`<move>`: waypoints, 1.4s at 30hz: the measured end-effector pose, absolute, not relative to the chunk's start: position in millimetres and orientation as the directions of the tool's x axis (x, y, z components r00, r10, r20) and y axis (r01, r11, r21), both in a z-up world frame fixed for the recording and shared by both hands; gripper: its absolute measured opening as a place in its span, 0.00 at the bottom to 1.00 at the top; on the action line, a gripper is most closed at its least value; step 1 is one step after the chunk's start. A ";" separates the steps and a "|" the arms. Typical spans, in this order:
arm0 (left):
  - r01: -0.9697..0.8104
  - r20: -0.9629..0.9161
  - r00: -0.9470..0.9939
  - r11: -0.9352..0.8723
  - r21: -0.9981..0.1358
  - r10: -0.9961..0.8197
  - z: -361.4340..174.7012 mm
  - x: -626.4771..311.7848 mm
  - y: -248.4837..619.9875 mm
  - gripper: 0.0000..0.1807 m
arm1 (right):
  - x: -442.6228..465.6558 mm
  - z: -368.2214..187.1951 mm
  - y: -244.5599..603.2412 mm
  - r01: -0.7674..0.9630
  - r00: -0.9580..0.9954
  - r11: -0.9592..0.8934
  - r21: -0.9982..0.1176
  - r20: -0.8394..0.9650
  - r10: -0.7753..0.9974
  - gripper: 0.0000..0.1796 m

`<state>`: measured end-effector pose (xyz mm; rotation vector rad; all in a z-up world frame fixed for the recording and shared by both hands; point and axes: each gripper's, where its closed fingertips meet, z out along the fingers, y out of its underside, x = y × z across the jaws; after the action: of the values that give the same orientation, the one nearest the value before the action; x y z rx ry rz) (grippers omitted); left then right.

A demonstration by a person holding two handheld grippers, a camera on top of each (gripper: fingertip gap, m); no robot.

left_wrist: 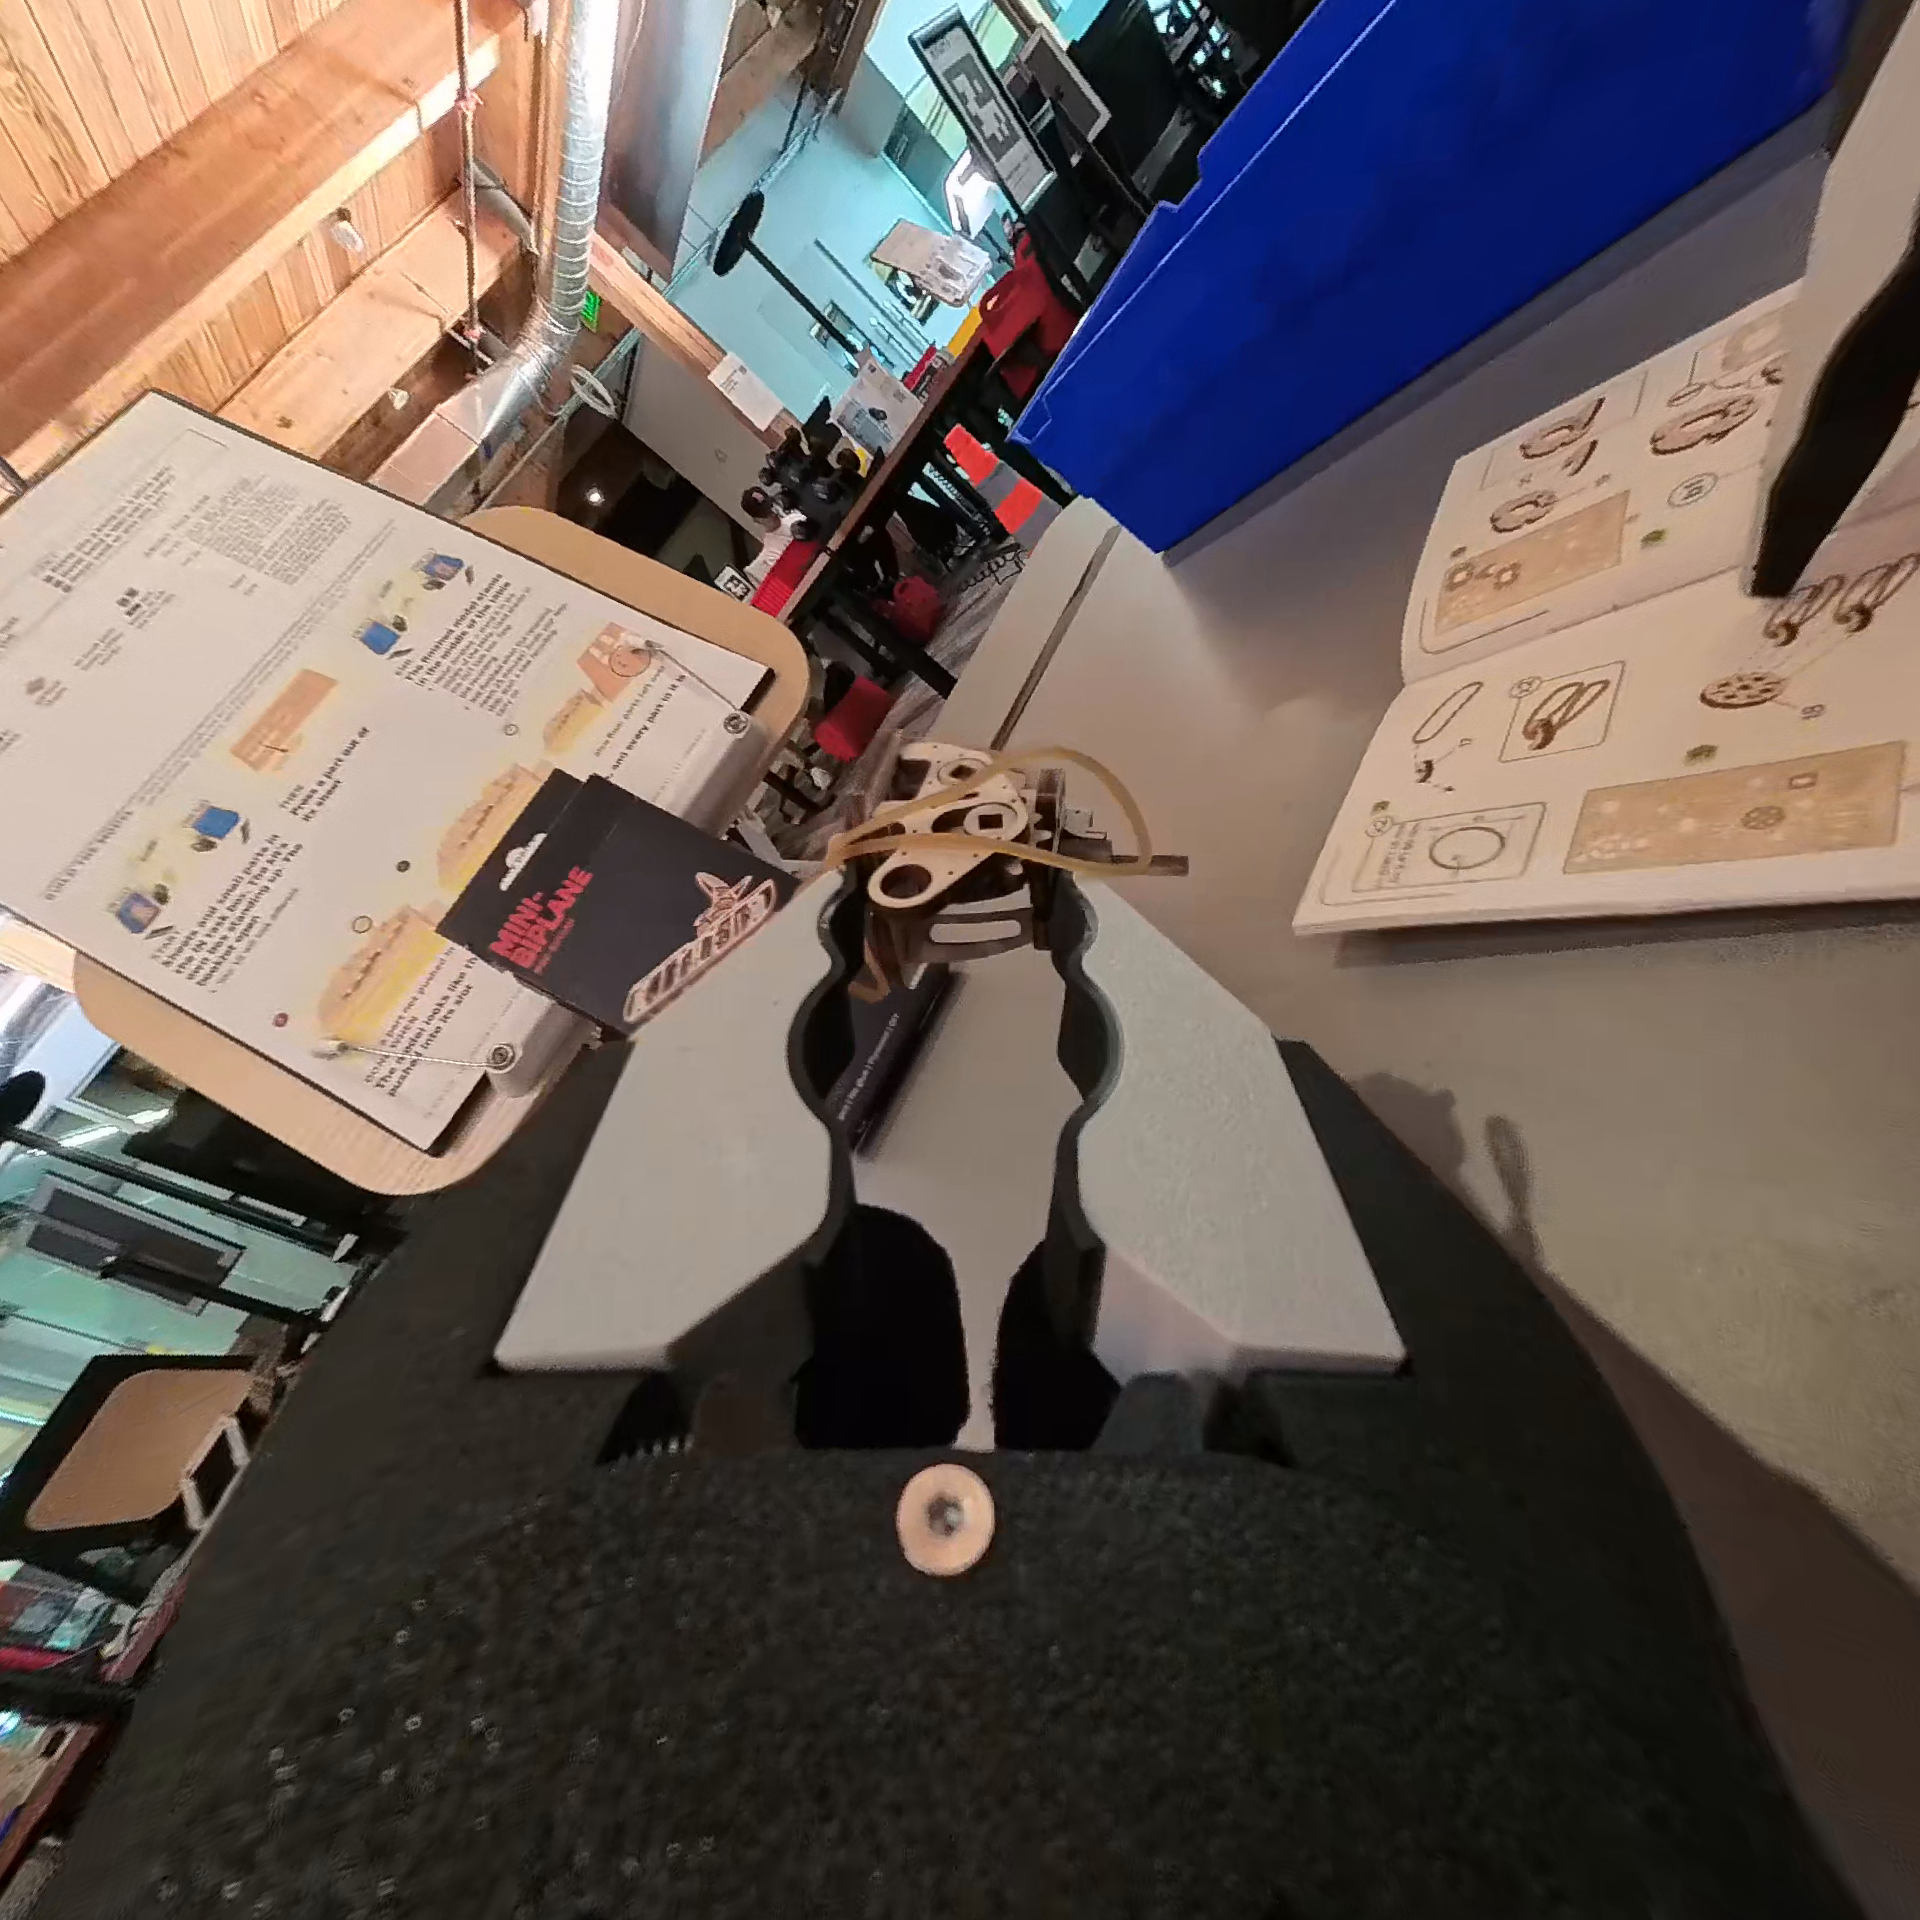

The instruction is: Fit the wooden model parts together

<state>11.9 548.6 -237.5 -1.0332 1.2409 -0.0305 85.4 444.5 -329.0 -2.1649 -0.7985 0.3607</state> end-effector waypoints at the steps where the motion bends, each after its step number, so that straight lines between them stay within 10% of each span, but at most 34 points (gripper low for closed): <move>1: -0.493 -0.753 0.378 0.571 -0.656 -0.539 -239.5 12.3 548.2 0.19 | 83.9 -325.7 443.1 0.411 0.753 -0.484 -0.772 -0.011 0.657 0.32; 42: -0.519 -0.780 0.341 0.587 -0.622 -0.525 -247.3 15.6 544.4 0.19 | 75.5 -331.9 428.4 0.488 0.688 -0.448 -0.749 0.014 0.725 0.36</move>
<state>15.6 544.4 -247.3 -1.0203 1.2886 -0.0049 75.5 428.4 -331.9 -2.1358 -0.9256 0.3993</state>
